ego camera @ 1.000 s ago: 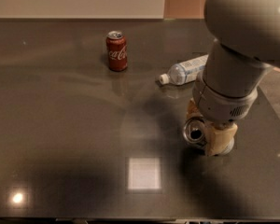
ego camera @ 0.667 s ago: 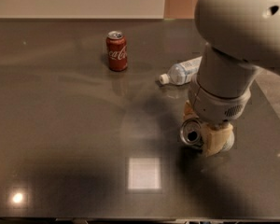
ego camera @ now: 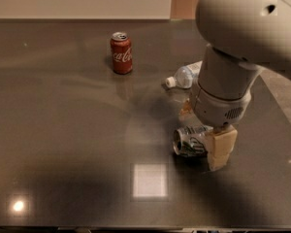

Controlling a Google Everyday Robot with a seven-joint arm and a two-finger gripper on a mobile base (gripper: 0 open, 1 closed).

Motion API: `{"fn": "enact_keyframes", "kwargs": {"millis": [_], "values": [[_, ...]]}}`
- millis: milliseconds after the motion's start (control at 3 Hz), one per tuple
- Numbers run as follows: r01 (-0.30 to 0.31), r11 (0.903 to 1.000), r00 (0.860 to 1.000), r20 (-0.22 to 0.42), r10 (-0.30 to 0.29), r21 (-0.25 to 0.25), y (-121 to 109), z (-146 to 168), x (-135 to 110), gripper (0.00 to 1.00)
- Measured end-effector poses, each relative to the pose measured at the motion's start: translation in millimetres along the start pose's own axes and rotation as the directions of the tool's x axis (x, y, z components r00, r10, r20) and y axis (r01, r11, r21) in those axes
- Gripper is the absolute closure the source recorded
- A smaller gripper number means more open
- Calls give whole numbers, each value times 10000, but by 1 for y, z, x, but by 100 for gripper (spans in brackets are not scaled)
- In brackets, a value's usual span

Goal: Knock 7up can over

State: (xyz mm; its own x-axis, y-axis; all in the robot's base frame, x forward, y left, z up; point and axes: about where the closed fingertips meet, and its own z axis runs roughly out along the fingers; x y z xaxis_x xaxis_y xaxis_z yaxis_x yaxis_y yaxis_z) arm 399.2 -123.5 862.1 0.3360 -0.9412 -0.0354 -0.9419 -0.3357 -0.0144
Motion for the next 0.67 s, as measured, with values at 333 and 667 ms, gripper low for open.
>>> {"fn": "enact_keyframes", "kwargs": {"millis": [333, 667], "values": [[-709, 9972, 9947, 735, 725, -232, -3, 3, -1, 0], [-744, 9970, 9937, 824, 761, -233, -4, 4, -2, 0]]}}
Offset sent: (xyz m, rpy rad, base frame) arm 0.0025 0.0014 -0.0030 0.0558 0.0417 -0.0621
